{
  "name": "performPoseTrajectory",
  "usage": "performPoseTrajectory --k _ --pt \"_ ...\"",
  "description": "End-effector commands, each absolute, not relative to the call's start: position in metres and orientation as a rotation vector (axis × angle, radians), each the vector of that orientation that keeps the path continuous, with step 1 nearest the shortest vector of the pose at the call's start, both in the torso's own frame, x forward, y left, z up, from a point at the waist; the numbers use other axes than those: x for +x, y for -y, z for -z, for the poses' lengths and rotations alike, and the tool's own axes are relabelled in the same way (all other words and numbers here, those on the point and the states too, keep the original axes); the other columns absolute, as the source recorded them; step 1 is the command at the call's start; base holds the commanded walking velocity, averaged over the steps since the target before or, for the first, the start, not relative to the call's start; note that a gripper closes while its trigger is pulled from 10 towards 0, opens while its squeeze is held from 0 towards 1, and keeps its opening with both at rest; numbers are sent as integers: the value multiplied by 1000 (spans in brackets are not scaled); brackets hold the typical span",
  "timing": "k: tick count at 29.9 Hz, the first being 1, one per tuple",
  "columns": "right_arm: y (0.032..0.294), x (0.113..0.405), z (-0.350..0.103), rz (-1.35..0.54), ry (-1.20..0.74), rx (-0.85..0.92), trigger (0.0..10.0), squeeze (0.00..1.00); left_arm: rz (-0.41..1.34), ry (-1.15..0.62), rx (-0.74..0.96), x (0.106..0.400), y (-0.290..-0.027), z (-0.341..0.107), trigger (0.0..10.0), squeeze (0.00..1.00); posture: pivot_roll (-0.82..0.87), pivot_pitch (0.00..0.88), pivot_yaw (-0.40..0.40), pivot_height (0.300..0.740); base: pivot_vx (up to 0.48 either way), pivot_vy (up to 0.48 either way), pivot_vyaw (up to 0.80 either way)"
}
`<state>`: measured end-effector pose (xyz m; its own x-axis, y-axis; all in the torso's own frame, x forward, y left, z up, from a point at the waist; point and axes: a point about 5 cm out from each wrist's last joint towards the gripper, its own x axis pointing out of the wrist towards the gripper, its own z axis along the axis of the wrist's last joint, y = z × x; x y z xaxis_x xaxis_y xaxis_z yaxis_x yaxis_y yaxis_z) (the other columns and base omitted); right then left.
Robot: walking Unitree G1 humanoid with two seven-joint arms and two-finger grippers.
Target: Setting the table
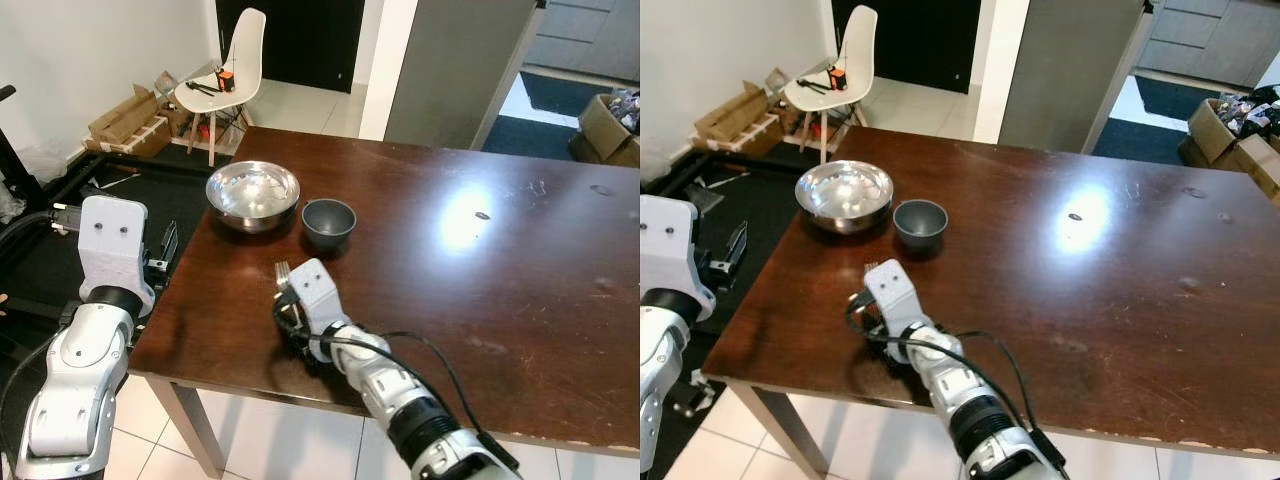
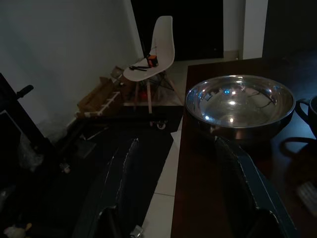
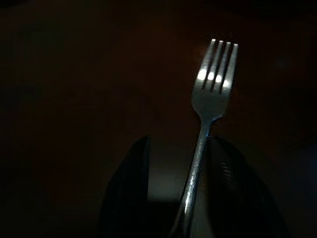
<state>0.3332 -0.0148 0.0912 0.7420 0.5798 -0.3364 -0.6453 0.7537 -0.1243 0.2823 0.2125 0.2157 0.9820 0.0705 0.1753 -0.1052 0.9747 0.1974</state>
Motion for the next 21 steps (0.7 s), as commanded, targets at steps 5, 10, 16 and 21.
performPoseTrajectory --k 5,10,16,21 --pt "33 322 -54 -633 -463 -297 0 0 -94 155 200 281 -213 -214 10000 0 218 46 28 740 0 0 0" --pt "41 322 -49 -615 -479 -257 0 0 -86 153 193 283 -210 -214 10000 0 205 43 33 740 0 0 0" --pt "48 324 -48 -586 -478 -251 0 0 -79 153 187 285 -208 -214 10000 0 195 42 37 740 0 0 0" --pt "51 329 -60 -570 -407 -169 0 0 -69 149 179 287 -205 -212 10000 0 177 36 42 740 0 0 0"
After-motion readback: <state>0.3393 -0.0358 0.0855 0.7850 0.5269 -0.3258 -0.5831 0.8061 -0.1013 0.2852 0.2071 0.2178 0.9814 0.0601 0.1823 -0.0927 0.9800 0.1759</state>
